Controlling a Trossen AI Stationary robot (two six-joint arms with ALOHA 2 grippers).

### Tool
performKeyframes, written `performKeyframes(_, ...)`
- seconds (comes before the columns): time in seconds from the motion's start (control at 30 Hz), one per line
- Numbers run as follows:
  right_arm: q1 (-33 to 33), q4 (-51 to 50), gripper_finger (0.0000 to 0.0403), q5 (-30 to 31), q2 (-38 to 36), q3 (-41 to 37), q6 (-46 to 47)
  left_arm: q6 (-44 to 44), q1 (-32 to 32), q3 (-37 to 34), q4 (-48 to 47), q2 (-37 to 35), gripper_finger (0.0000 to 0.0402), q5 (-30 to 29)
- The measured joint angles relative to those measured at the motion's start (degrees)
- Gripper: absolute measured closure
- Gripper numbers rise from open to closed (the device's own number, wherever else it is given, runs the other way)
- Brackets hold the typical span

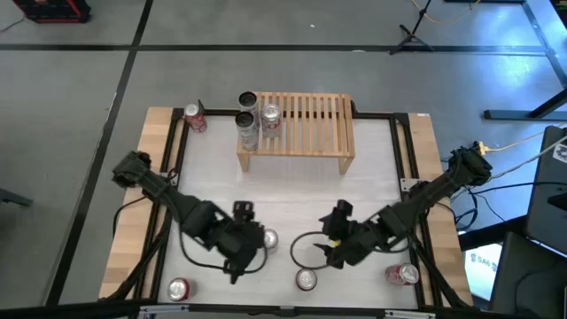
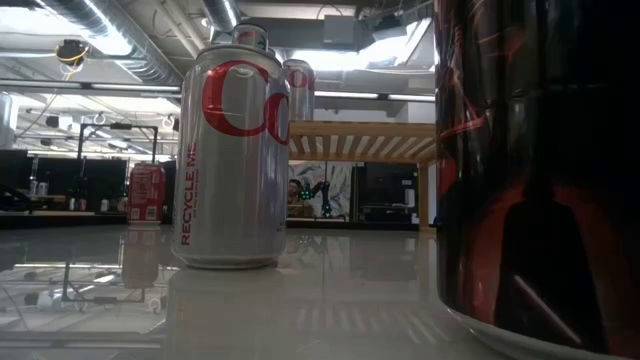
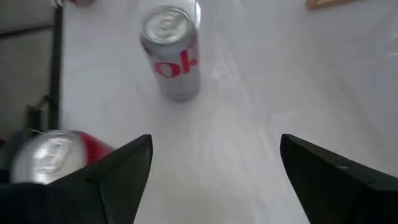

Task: Place canned beverage on shelf
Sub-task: Put the silver soda can on the shelf

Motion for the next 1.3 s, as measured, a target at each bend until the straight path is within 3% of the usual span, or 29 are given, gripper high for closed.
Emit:
performKeyframes(0.13,-2.49,3.64,0.0061,-1.13,2.38,0.0,-8.4,-11.3,-3.74,-10.83,6.78,-4.32,0.0067,-2.84)
performKeyframes(0.27,-4.73,11.09,0.0061,-7.18,6.27,0.0,-15.87,-20.71,-7.9,-19.33,13.45,-6.12,0.0067,-5.68)
performKeyframes(0.47,-7.7,18.46,0.0061,-13.9,12.89,0.0,-22.69,-28.32,-11.21,-29.08,24.12,-6.07,0.0067,-8.79)
performKeyframes(0.8,-12.48,30.19,0.0061,-19.93,20.29,0.0,-27.95,-30.8,-9.12,-40.94,45.8,-6.05,0.0067,-10.23)
performKeyframes(1.0,-14.61,34.74,0.0061,-20.82,22.55,0.0,-29.38,-31.07,-6.96,-44.22,46.99,-6.05,0.0067,-13.87)
performKeyframes(1.3,-15.17,38.48,0.0061,-23.86,23.95,-0.02,-29.94,-29.13,-3.51,-46.5,46.83,-6.05,0.0067,-13.94)
